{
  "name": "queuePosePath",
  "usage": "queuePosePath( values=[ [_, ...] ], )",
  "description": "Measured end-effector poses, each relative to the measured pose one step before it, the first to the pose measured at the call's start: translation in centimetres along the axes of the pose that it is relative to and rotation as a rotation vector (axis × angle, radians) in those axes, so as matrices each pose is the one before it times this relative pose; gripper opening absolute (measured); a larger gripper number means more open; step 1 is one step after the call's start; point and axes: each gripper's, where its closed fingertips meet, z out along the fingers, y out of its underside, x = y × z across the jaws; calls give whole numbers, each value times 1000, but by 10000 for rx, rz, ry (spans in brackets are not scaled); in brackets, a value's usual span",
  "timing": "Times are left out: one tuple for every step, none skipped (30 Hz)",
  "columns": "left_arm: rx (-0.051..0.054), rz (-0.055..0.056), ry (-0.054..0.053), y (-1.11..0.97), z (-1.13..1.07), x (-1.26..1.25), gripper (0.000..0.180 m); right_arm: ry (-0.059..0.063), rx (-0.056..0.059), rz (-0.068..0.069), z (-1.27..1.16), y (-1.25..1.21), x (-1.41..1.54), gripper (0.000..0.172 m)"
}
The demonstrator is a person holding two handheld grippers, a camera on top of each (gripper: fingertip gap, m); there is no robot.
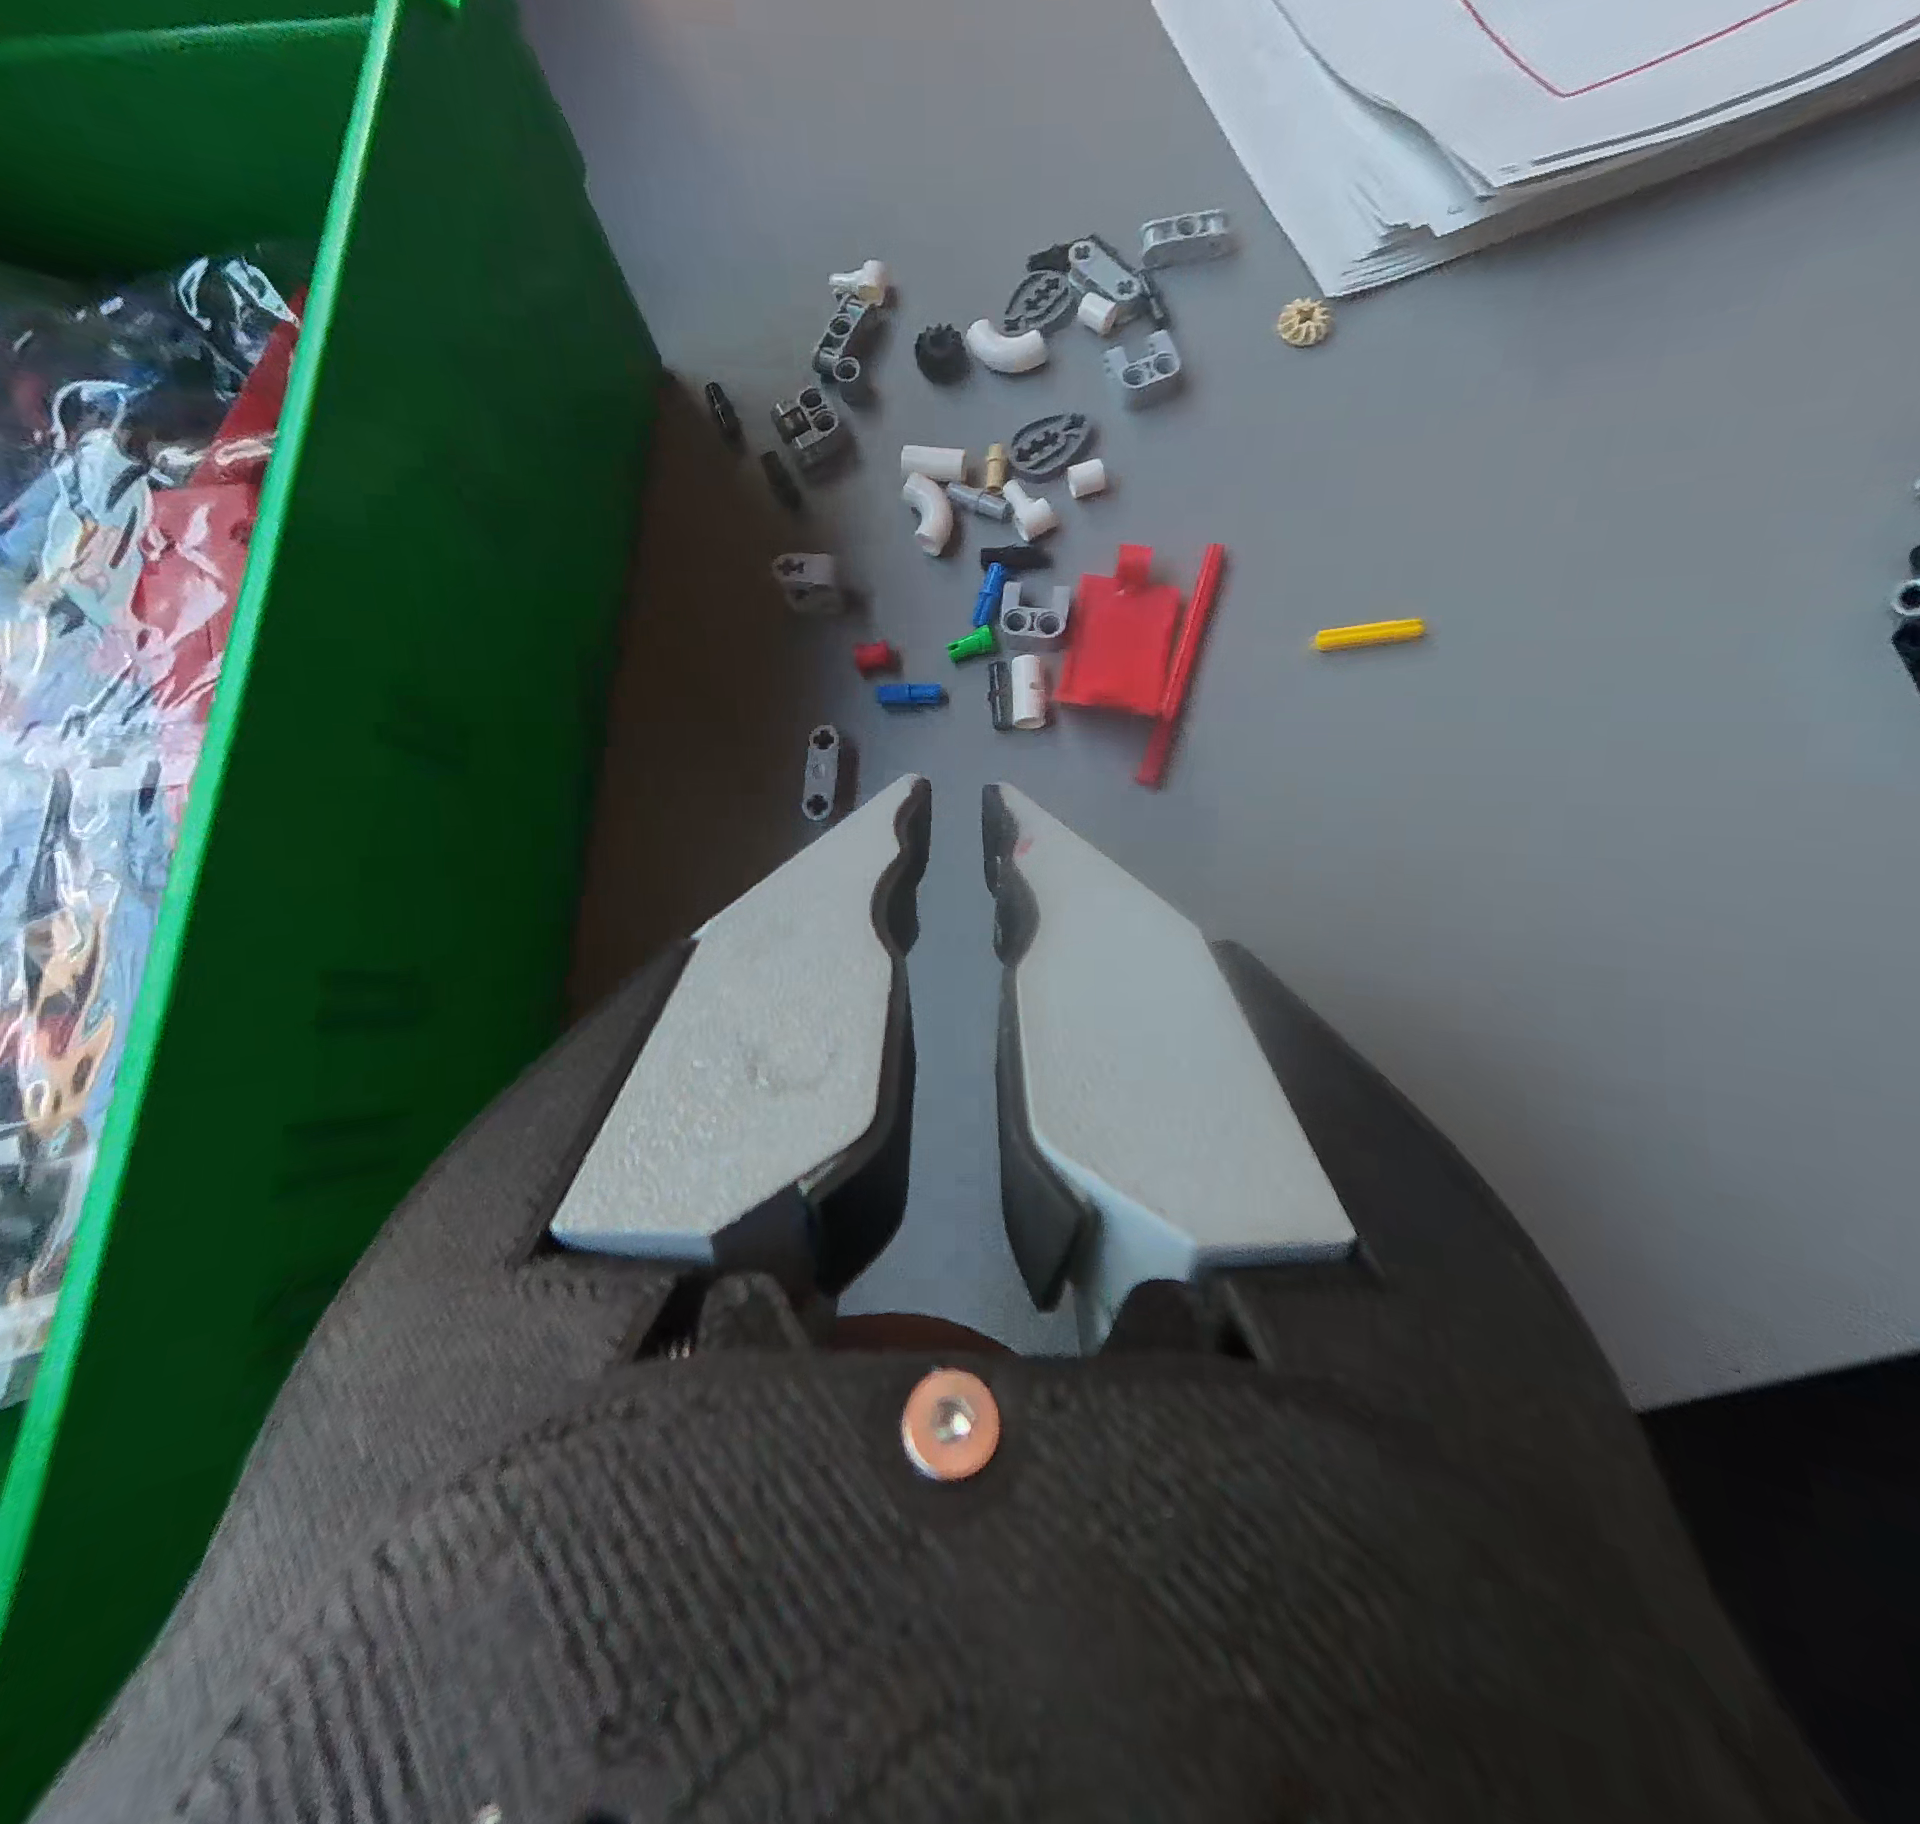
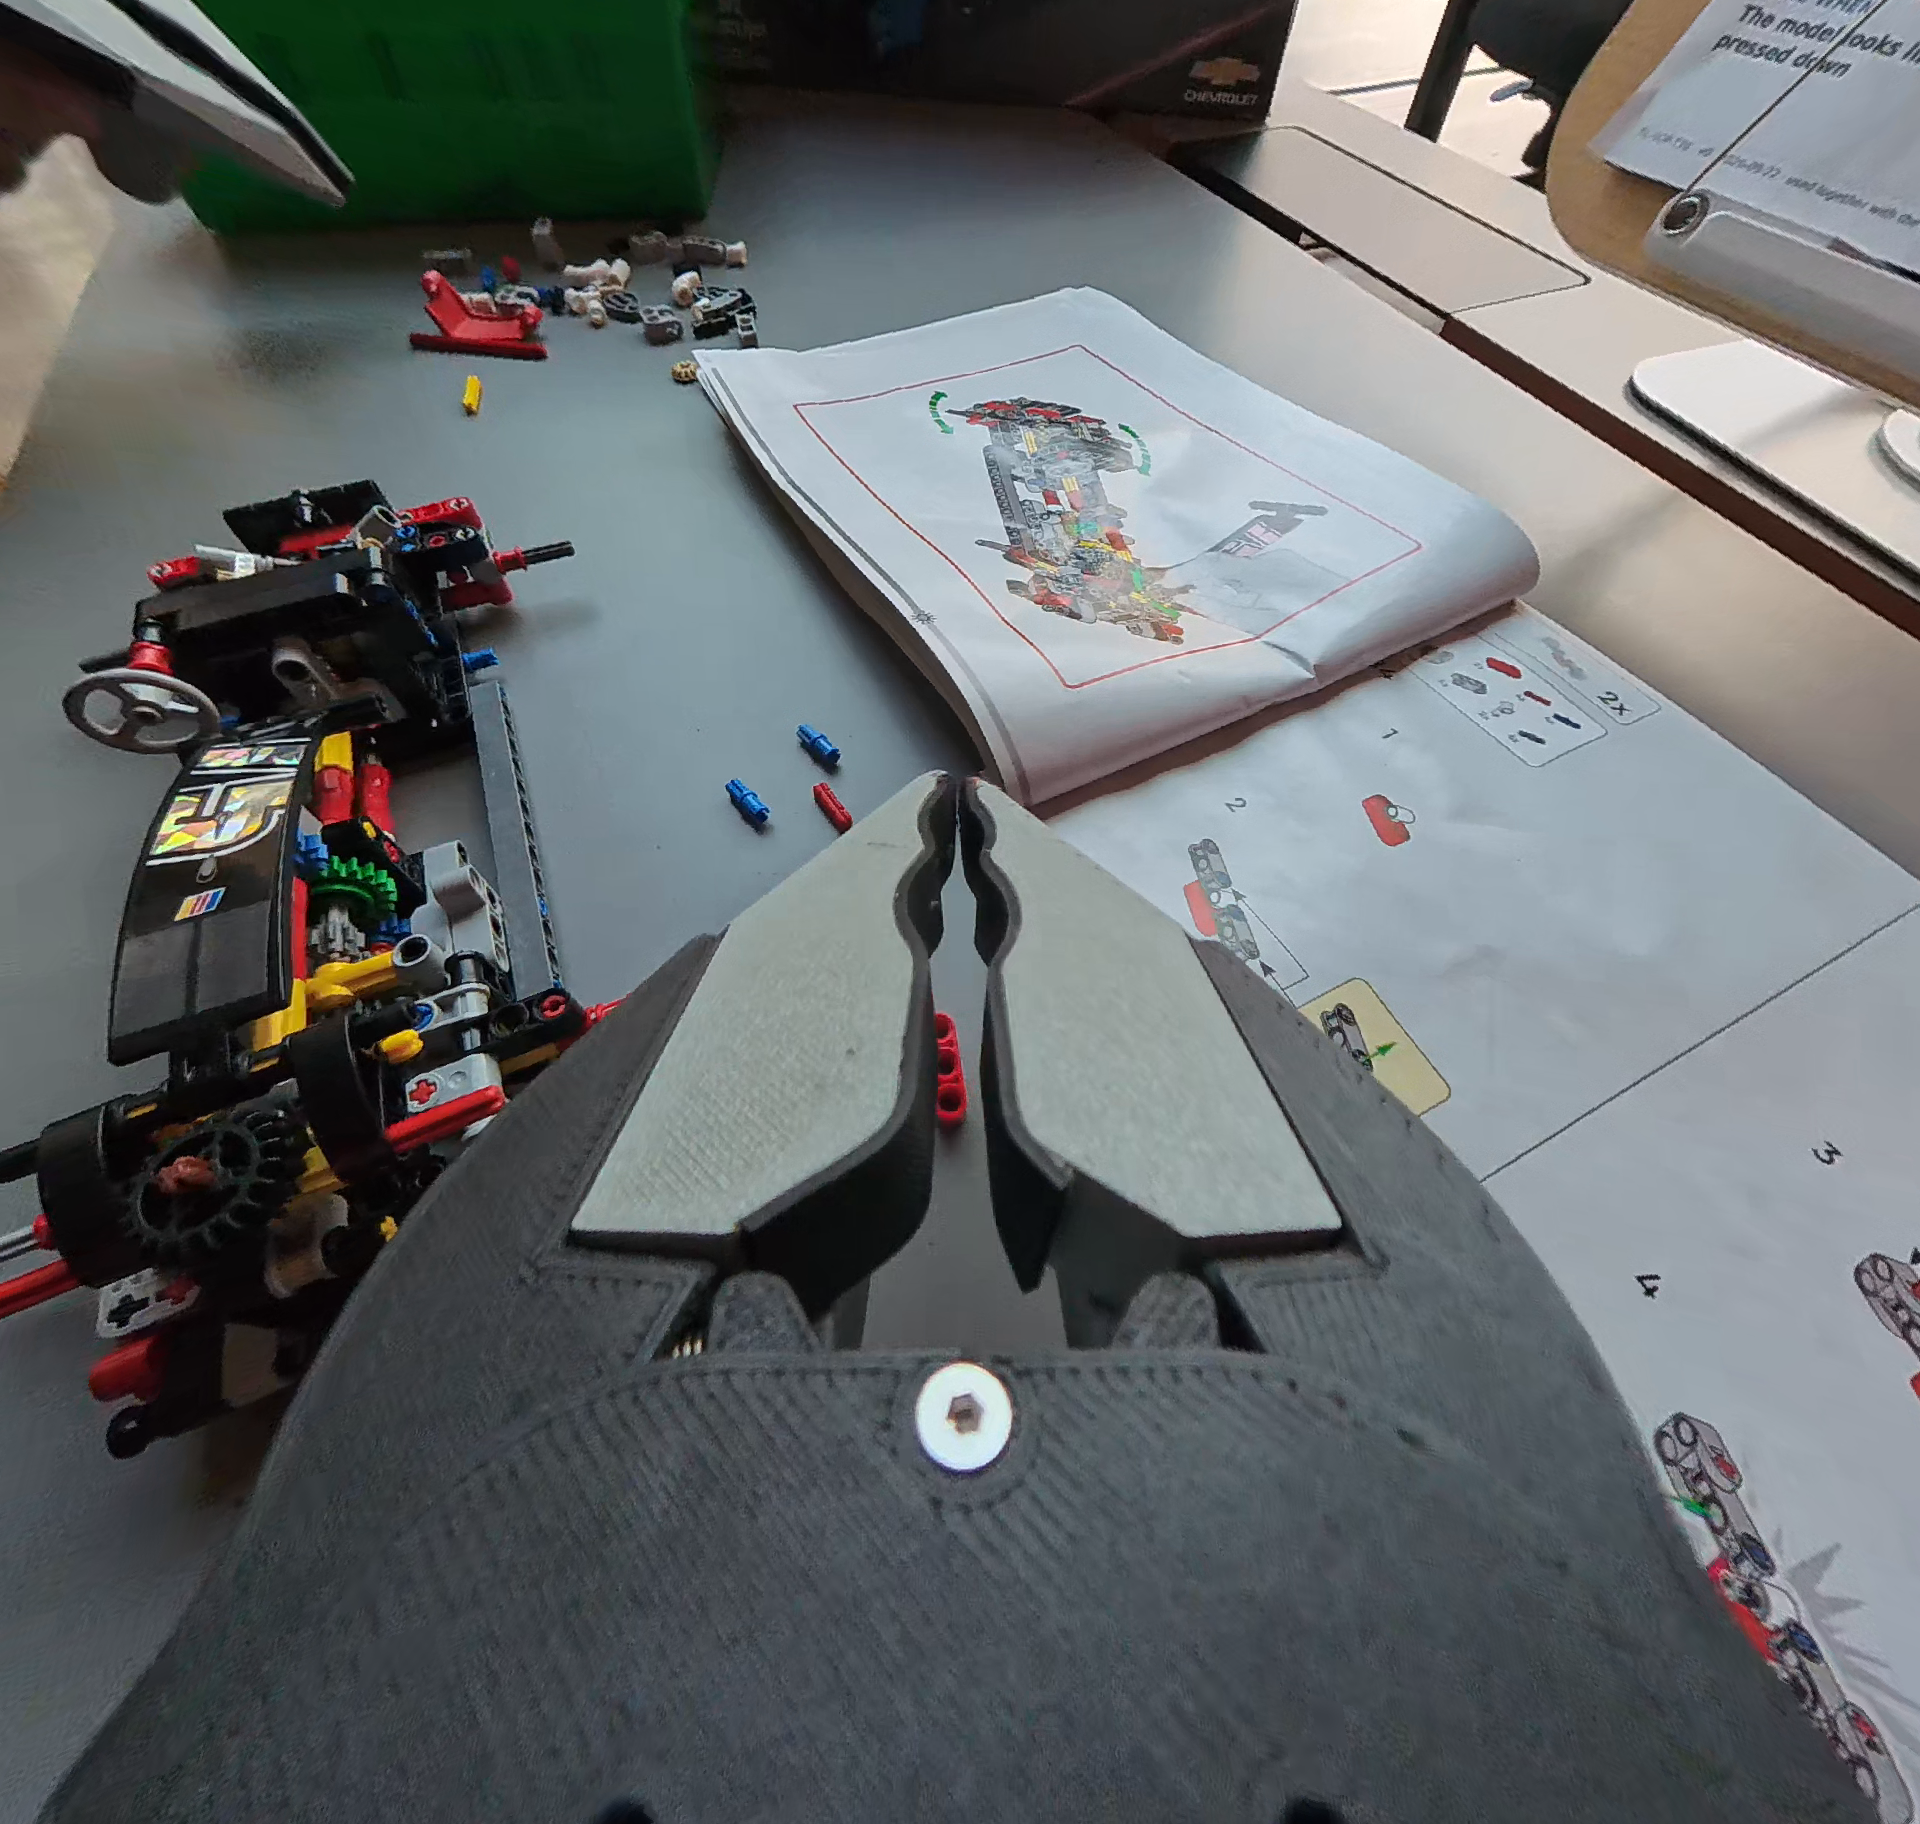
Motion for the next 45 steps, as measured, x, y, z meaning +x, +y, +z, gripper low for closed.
queuePosePath(
  values=[
    [-51, -7, 28, 192, 540, -175, 6, 9, 16, 47, -8, -15, 58, 0],
    [-121, -35, 31, 182, 566, -188, 6, 13, 20, 30, -16, -27, 47, 0],
    [-134, -61, 91, 107, 552, -92, 8, 14, 17, 15, -21, -11, 29, 0],
    [-89, -87, 34, -9, 488, -185, 10, 16, 11, 2, -5, -21, 23, 0],
    [-22, -107, -8, -131, 404, -223, 11, 20, 4, -5, -11, 0, 15, 0],
    [-3, -59, 41, -169, 333, -95, 12, 20, 4, -7, -2, -3, 13, 0],
    [-22, 40, 61, -122, 301, -14, 13, 12, 6, -5, -9, -3, 4, 0],
    [-57, 114, 4, -51, 277, -96, 14, 1, 7, 2, -4, -6, 2, 0],
    [-80, 189, -2, -7, 228, -95, 16, -8, 8, 16, -11, -16, 2, 0],
    [-83, 222, 22, 56, 166, -48, 17, -17, 9, 28, -8, -8, 13, 0],
    [-125, 102, -70, 189, 116, -230, 17, -22, 7, 31, -10, -5, 4, 0],
    [-117, -22, -52, 190, 101, -215, 17, -16, 6, 33, 0, -8, 18, 0],
    [98, -92, 93, -111, 82, 37, 17, -13, 3, 34, -1, -5, 21, 0],
    [128, -128, 193, -161, 99, 230, 18, -18, -5, 26, -1, 4, 7, 0],
    [-3, -78, 195, 22, 157, 255, 19, -17, -10, 16, 13, 16, -8, 0],
    [-99, 9, 19, 154, 151, 22, 21, -14, -11, 10, 21, 14, -3, 0],
    [-94, 69, -147, 135, 119, -222, 23, -13, -13, 6, 14, 8, -9, 0],
    [34, 94, -83, -57, 11, -122, 24, -8, -7, 2, -2, 8, -3, 0],
    [27, 71, -24, -24, -8, -60, 24, -2, 7, -3, 3, -9, -10, 0],
    [-7, 36, -13, 26, 60, -52, 25, -1, 11, -6, -18, -16, -11, 0],
    [81, -41, 9, -89, 71, -26, 25, -9, 4, -3, 2, -5, -11, 0],
    [104, -103, 66, -130, 111, 54, 24, -15, -5, 3, -4, 8, -24, 0],
    [88, -146, 89, -121, 125, 83, 23, -7, -8, 6, 12, 14, 3, 0],
    [47, -143, 63, -94, 94, 49, 22, 1, -3, 1, 7, 0, -2, 0],
    [15, -95, 24, -55, 60, 12, 22, 5, 6, -4, -11, -12, 1, 0],
    [-2, -33, 6, -18, 18, 18, 22, 9, 10, -4, -13, -5, 11, 0],
    [-12, -13, 14, 1, 5, 36, 21, 11, 12, -3, -18, -16, 3, 0],
    [-9, -10, 54, 17, 2, 102, 18, 6, 12, -3, -12, -8, 6, 0],
    [13, 0, 10, 5, 0, 68, 13, -1, 5, -1, -9, -13, 2, 0],
    [38, 40, -42, -19, -8, 1, 13, -4, -2, 1, -2, 3, -7, 0],
    [44, 54, -47, -8, -9, 7, 13, -3, -4, 0, 6, 2, -7, 0],
    [41, 67, -41, -13, -5, 4, 13, 0, -3, -7, -4, 5, -5, 0],
    [29, 78, -33, 4, -14, 8, 13, -1, -3, -20, 0, 4, -18, 0],
    [-12, 48, -43, 31, -40, -30, 13, -2, -5, -32, 12, 3, -36, 0],
    [-70, 20, -61, 74, -85, -71, 13, -3, -13, -37, 4, 16, -43, 0],
    [-76, 37, -86, 44, -154, -71, 13, -1, -23, -33, 19, 31, -48, 0],
    [41, 63, -56, -187, -307, 67, 13, 2, -27, -25, 32, 29, -24, 0],
    [144, 99, 22, -456, -458, 326, 13, -3, -28, -14, 27, 31, -17, 0],
    [173, 169, 56, -649, -567, 547, 13, -10, -25, -2, 33, 25, -15, 0],
    [192, 284, 87, -831, -614, 800, 13, -9, -15, 8, 16, 21, -4, 0],
    [205, 395, 151, -1038, -566, 1119, 13, -11, -10, 14, 13, 16, 1, 0],
    [231, 394, 188, -1252, -400, 1383, 13, -21, -11, 14, 10, 7, -4, 0],
    [288, 281, 307, -1485, -97, 1733, 13, -28, -10, 8, 30, 9, -23, 0],
    [264, 267, 622, -1528, 278, 2370, 13, -22, -9, -1, 23, 1, -28, 0],
    [178, 326, 771, -1441, 684, 2672, 13, -3, -9, -11, 20, 14, -23, 0]
  ],
)
